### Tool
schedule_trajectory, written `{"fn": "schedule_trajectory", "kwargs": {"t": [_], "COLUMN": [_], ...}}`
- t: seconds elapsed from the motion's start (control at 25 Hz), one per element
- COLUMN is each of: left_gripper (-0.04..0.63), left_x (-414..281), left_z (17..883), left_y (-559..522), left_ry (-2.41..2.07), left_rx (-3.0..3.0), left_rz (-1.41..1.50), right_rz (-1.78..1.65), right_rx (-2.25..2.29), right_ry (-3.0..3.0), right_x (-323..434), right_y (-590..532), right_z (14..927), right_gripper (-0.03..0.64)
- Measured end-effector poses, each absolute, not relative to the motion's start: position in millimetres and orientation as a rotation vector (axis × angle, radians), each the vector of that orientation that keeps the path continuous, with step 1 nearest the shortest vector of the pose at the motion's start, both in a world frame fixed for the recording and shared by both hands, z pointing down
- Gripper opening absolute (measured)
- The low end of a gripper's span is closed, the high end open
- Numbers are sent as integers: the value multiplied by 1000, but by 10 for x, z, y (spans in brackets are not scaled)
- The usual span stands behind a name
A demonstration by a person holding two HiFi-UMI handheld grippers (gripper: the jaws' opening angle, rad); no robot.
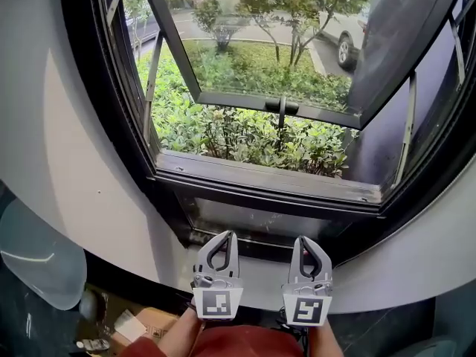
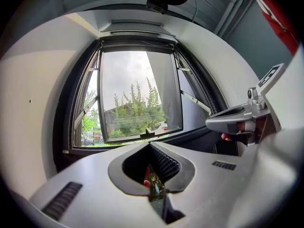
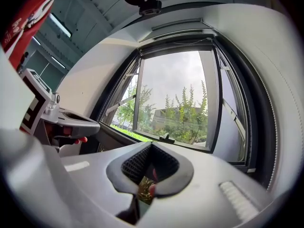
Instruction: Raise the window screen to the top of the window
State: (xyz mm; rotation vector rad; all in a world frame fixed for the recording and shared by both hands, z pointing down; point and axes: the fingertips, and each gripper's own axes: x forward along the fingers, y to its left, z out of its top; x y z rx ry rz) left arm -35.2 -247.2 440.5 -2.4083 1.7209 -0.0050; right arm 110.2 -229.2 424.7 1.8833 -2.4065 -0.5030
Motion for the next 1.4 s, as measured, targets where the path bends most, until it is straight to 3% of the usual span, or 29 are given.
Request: {"fn": "schedule_trajectory", "kwargs": {"t": [1.4], "left_gripper": [6], "left_x": [-317], "left_z": [4329], "left_y": [-2405], "left_ry": [1733], "left_rx": [-2404], "left_rz": [21], "right_rz": [-581], "right_rx": [1971], "right_ry": [-2355], "right_x": [1348], "right_y": [-2222], "right_z": [4092], "right_gripper": [11]}}
